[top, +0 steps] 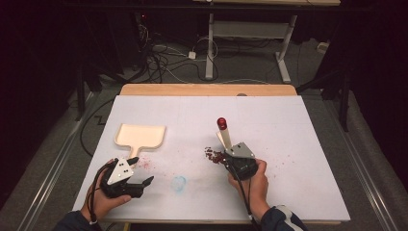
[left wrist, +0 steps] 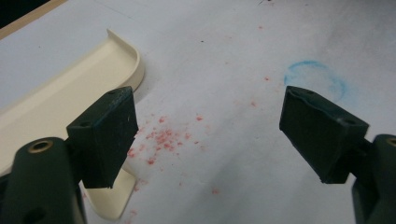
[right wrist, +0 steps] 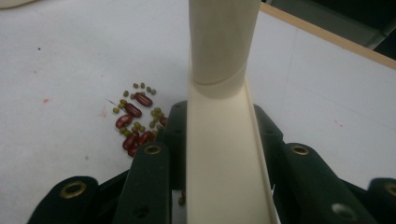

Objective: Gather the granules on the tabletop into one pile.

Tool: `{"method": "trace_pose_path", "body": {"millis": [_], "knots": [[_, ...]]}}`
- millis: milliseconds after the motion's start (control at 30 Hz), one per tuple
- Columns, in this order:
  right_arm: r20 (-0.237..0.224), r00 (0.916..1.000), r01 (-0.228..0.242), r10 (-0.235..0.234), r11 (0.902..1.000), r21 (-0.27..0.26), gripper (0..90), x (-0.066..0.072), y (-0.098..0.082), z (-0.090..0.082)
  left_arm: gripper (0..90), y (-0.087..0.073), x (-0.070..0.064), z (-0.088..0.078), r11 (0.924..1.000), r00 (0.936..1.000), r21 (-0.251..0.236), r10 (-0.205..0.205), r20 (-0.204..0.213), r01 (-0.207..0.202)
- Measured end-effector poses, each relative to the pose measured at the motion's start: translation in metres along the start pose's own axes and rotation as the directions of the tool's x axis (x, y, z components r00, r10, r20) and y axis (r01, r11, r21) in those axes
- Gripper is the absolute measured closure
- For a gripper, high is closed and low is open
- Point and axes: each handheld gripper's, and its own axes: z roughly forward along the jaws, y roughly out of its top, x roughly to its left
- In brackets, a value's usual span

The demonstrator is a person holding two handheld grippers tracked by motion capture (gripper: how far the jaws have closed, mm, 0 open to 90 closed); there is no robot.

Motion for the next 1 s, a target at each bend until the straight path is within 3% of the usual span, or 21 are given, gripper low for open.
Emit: {"method": "trace_pose_path", "body": {"millis": [133,233,367,600,700,833,900,1000], "knots": [[0.018,0.9995,0.025,-0.025,0.9996,-0.016,67.4,0.008,0.004,0.003,18.7,0.000,0.001,0.000,1.0000,1.0000,-0.001,0.000,0.002,0.000],[0.010,0.9999,0.001,-0.001,0.9998,-0.020,67.4,0.009,0.006,0.004,18.7,0.000,0.000,0.000,1.0000,1.0000,-0.001,0.000,0.003,0.000],[-0.008,0.9998,-0.016,0.016,0.9992,-0.037,67.5,0.005,0.009,0.003,18.7,0.000,0.000,0.001,1.0000,1.0000,0.003,0.003,0.005,-0.003],[0.001,0.9998,-0.018,0.018,0.9949,-0.100,67.5,-0.011,0.016,-0.009,18.7,0.000,0.000,0.002,1.0000,1.0000,0.008,0.004,0.001,-0.004],[-0.054,0.9977,-0.046,0.040,0.9923,-0.115,67.5,-0.023,0.019,-0.018,18.7,0.000,0.000,0.001,1.0000,1.0000,0.007,0.004,-0.001,-0.004],[-0.135,0.9904,-0.049,0.031,0.9895,-0.136,67.5,-0.038,0.019,-0.032,18.7,0.000,0.000,0.000,0.9999,0.9999,0.008,0.008,-0.007,-0.008],[-0.200,0.9798,-0.025,-0.005,0.9884,-0.150,67.5,-0.047,0.020,-0.036,18.7,0.000,0.000,0.000,0.9999,1.0000,0.008,0.007,-0.007,-0.007],[-0.200,0.9783,0.022,-0.054,0.9869,-0.160,67.5,-0.055,0.023,-0.033,18.7,0.001,0.000,0.001,0.9998,0.9999,0.013,0.015,-0.008,-0.015]]}}
